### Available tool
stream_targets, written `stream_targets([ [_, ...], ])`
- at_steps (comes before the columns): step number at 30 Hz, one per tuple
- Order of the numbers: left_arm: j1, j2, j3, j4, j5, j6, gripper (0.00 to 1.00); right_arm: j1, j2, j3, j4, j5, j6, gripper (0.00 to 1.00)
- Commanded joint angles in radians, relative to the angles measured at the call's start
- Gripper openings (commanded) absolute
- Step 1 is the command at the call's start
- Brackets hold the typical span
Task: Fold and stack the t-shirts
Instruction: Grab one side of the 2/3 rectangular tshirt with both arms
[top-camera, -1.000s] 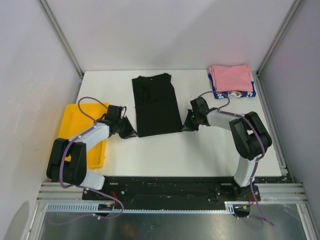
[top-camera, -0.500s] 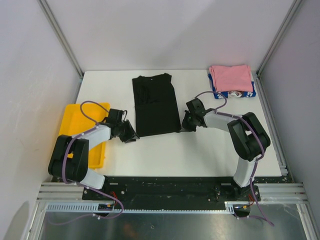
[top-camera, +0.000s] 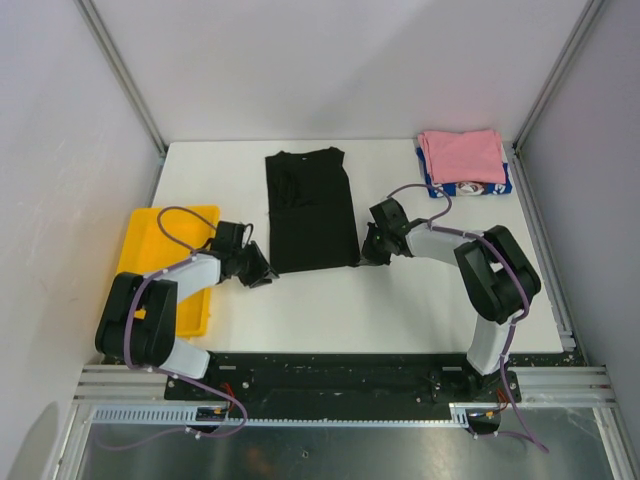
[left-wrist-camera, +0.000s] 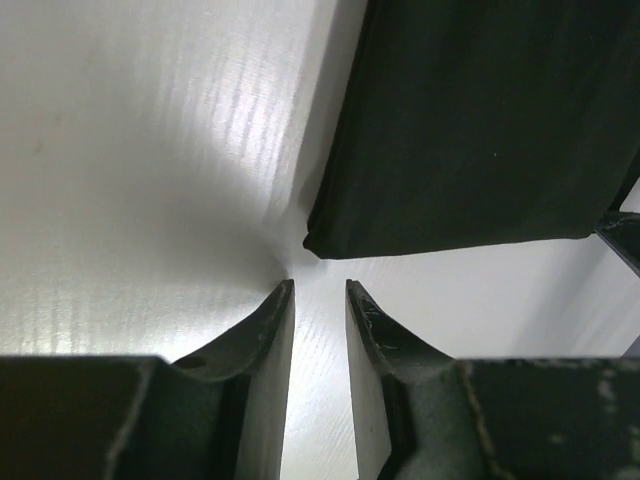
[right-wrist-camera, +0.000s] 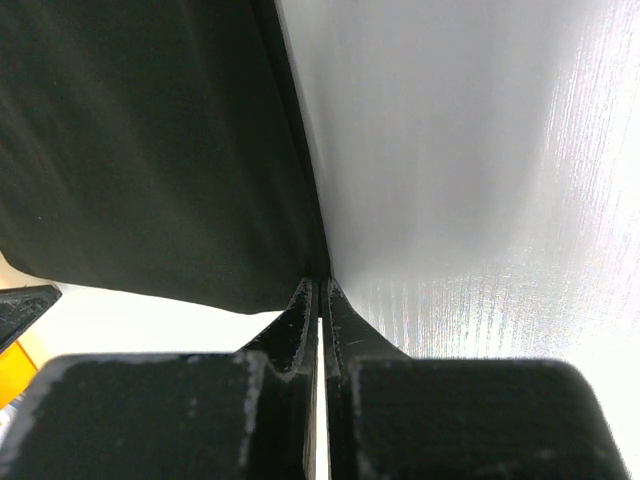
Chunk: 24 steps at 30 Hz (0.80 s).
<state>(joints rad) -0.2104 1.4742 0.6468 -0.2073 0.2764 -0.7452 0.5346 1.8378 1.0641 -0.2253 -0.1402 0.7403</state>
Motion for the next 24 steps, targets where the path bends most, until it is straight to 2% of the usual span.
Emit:
stream_targets([
  [1, 0.015, -0.050, -0.021, 0.020, -0.060, -0.024, 0.32, 0.006, 0.005, -0.043, -0.104, 0.024, -0.018, 0.00],
  [24, 0.022, -0.014, 0.034, 0.051, -0.054, -0.049, 0.32, 0.002, 0.010, -0.049, -0.104, 0.023, -0.017, 0.00],
])
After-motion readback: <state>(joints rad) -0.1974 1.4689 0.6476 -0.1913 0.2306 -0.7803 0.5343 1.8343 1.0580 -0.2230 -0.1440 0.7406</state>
